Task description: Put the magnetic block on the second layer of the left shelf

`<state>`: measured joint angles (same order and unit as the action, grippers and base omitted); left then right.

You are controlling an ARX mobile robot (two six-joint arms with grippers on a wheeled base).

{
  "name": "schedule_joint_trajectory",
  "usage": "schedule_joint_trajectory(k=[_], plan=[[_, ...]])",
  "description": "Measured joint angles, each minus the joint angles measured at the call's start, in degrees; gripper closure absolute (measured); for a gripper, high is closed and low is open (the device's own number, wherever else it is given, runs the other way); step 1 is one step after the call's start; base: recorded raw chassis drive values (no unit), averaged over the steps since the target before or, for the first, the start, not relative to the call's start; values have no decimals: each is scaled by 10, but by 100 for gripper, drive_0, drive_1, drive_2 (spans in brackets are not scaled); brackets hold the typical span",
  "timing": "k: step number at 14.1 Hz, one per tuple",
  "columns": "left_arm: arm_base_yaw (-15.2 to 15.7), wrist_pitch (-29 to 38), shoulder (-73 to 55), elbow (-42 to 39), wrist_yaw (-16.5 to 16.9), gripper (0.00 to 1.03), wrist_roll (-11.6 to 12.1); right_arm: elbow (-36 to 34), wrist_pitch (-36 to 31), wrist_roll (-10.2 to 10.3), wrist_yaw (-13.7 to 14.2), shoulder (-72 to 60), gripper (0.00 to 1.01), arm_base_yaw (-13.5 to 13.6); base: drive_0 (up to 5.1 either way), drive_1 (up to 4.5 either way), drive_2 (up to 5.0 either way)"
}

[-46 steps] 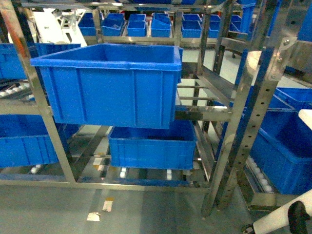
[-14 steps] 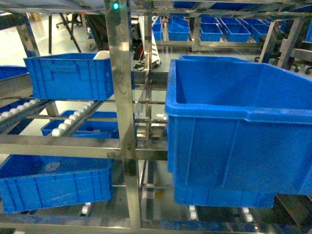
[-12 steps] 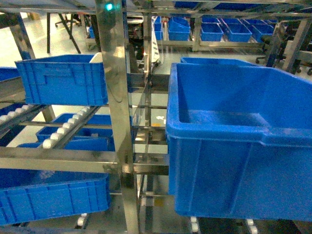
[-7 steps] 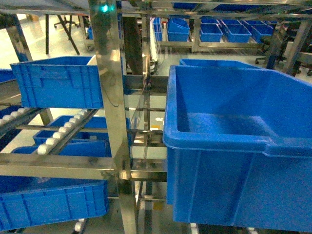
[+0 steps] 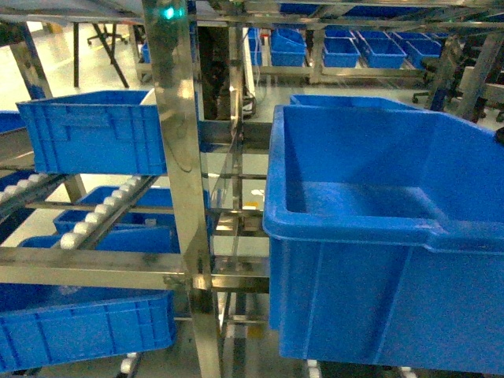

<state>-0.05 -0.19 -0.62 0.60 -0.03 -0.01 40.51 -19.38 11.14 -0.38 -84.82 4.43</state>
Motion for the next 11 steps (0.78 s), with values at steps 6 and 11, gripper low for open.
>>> schedule_joint_trajectory(k=[6, 11], plan=[[0, 0, 0, 0, 0, 5, 0, 233, 87, 19, 41, -245, 58, 43, 0, 0, 0], [0, 0, 0, 0, 0, 5, 0, 144, -100, -41, 170, -188, 16, 72, 0, 0, 0]])
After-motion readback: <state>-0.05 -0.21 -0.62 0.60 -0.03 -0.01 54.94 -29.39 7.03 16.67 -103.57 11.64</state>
